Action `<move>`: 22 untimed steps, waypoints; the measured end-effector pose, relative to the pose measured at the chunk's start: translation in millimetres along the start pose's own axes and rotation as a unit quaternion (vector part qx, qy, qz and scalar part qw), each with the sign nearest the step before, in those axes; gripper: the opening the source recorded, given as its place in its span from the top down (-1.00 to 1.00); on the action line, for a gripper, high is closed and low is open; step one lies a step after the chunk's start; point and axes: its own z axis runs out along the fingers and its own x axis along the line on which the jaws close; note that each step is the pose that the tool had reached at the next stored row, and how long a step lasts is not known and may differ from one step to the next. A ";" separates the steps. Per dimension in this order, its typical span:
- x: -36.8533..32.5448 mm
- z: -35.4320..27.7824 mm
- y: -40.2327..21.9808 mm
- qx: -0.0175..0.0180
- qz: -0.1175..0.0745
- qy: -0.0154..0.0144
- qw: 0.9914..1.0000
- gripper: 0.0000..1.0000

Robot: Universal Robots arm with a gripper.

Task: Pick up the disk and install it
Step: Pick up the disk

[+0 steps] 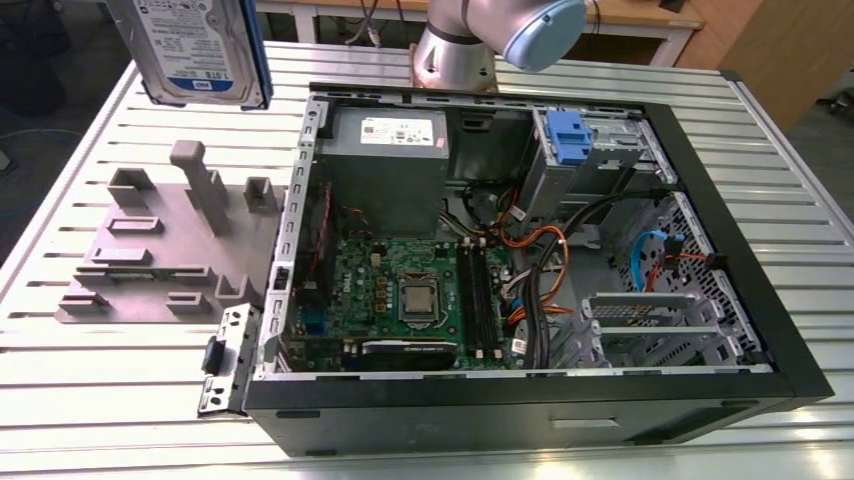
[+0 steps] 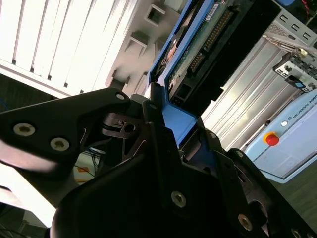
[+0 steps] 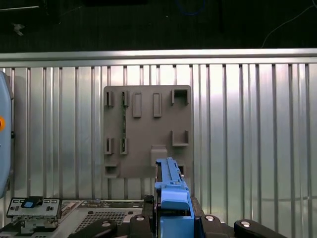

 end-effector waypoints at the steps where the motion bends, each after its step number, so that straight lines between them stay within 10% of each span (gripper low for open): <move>1: 0.9 0.0 -0.1 0.000 0.000 0.000 1.000 0.27; 16: 3.9 0.0 -0.5 0.000 0.000 0.000 1.000 0.27; 22: 3.6 0.1 -12.0 0.000 0.000 0.000 1.000 0.27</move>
